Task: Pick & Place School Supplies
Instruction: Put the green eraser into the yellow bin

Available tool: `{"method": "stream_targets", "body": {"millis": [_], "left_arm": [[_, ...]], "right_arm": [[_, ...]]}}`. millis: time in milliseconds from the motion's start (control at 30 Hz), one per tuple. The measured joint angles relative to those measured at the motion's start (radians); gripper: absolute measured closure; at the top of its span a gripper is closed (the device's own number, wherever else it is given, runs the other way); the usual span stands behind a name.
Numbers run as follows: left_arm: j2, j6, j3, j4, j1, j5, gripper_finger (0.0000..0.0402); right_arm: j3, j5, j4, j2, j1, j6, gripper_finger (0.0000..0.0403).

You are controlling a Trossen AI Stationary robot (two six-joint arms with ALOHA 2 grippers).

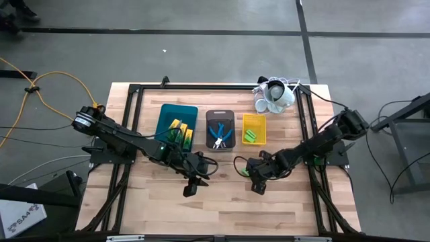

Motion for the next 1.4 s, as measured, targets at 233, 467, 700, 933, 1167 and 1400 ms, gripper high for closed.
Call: {"method": "stream_targets", "body": {"millis": [233, 467, 700, 933, 1167, 1400], "left_arm": [[0.000, 0.000, 0.000, -0.001, 0.000, 0.000, 0.0274], [0.000, 0.000, 0.000, -0.002, 0.000, 0.000, 0.0274], [0.000, 0.000, 0.000, -0.002, 0.000, 0.000, 0.0274], [0.000, 0.000, 0.000, -0.005, 0.000, 0.000, 0.0274], [0.000, 0.000, 0.000, -0.009, 0.000, 0.000, 0.0274], [0.000, 0.000, 0.000, -0.015, 0.000, 0.000, 0.0274]], "right_arm": [[0.000, 0.017, 0.010, 0.002, 0.000, 0.004, 0.0197], [0.000, 0.110, 0.013, 0.002, 0.003, 0.033, 0.0203], [0.000, 0.128, 0.040, 0.030, 0.010, 0.062, 0.0211], [-0.002, 0.135, 0.089, 0.130, 0.018, 0.050, 0.0211], [0.003, 0.141, 0.115, 0.174, 0.018, 0.049, 0.0211], [0.002, 0.153, 0.114, 0.170, 0.018, 0.051, 0.0211]]}}
